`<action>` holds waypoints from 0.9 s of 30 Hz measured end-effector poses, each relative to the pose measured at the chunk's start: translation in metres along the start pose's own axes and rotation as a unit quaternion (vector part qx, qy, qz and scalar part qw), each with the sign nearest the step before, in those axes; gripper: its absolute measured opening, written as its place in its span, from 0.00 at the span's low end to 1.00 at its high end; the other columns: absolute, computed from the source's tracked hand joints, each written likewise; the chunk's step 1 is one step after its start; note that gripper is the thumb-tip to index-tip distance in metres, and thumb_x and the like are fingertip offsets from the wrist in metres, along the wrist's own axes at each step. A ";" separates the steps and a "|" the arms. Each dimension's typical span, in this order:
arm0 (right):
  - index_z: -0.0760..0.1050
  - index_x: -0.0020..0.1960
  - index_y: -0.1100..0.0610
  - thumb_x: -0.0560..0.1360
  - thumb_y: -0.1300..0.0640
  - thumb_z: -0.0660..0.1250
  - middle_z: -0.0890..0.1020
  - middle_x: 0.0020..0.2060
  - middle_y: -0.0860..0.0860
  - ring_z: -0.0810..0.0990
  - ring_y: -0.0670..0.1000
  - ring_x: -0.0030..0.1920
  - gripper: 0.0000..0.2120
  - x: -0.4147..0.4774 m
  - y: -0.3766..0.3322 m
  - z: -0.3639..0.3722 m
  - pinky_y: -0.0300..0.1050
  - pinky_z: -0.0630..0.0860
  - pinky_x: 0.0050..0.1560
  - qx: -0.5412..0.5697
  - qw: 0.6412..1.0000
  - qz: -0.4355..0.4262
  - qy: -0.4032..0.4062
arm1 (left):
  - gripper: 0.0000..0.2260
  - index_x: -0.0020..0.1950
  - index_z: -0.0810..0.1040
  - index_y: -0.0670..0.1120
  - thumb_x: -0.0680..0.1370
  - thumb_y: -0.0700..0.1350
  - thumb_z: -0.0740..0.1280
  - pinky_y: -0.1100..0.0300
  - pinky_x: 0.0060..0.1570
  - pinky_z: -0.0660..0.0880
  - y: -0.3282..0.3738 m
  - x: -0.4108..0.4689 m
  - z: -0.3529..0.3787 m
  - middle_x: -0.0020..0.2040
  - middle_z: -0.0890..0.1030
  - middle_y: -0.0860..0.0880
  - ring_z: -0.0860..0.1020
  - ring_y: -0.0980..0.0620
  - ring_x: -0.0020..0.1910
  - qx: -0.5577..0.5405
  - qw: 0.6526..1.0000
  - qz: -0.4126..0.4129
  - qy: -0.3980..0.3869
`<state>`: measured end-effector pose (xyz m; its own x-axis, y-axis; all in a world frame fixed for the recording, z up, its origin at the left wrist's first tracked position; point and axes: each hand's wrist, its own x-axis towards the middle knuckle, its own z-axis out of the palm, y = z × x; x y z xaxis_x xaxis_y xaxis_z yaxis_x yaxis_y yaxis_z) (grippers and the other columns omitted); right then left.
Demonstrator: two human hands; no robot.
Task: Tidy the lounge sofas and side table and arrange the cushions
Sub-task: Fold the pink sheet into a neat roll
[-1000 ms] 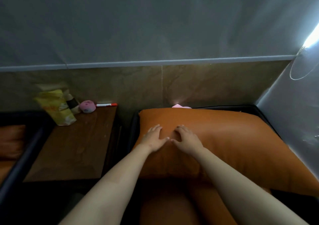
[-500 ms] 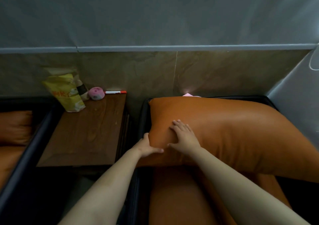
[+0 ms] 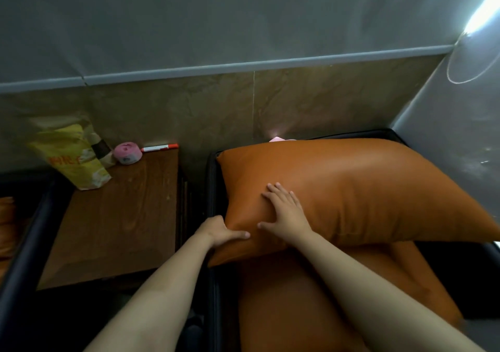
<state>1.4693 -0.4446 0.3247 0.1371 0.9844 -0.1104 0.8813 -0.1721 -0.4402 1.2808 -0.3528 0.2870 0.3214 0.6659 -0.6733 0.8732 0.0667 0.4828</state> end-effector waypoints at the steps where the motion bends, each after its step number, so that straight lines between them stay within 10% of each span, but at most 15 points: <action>1: 0.58 0.76 0.48 0.72 0.44 0.71 0.52 0.78 0.46 0.43 0.46 0.78 0.37 -0.004 -0.001 0.001 0.47 0.39 0.75 0.007 1.000 0.007 0.005 | 0.38 0.62 0.73 0.45 0.62 0.67 0.76 0.53 0.52 0.79 0.000 -0.001 -0.001 0.57 0.79 0.46 0.80 0.47 0.52 -0.003 1.000 0.002 -0.011; 11: 0.60 0.75 0.50 0.72 0.44 0.71 0.53 0.78 0.47 0.45 0.48 0.78 0.36 -0.035 0.002 -0.006 0.50 0.45 0.76 0.039 0.998 0.044 0.021 | 0.15 0.47 0.76 0.46 0.75 0.58 0.70 0.60 0.37 0.75 0.021 -0.024 0.010 0.47 0.80 0.46 0.80 0.47 0.46 0.042 0.997 0.055 -0.013; 27: 0.53 0.78 0.51 0.69 0.42 0.74 0.49 0.79 0.49 0.46 0.51 0.78 0.46 -0.185 0.022 -0.019 0.50 0.53 0.75 0.061 0.991 0.105 0.060 | 0.16 0.36 0.72 0.47 0.77 0.55 0.67 0.54 0.44 0.76 0.089 -0.140 0.092 0.36 0.77 0.49 0.79 0.46 0.41 0.146 0.978 0.142 0.033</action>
<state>1.4718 -0.6293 0.3524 0.3700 0.9227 -0.1080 0.7678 -0.3692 -0.5236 1.3470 -0.5082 0.3728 0.5501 0.6740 -0.4930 0.8228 -0.3367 0.4579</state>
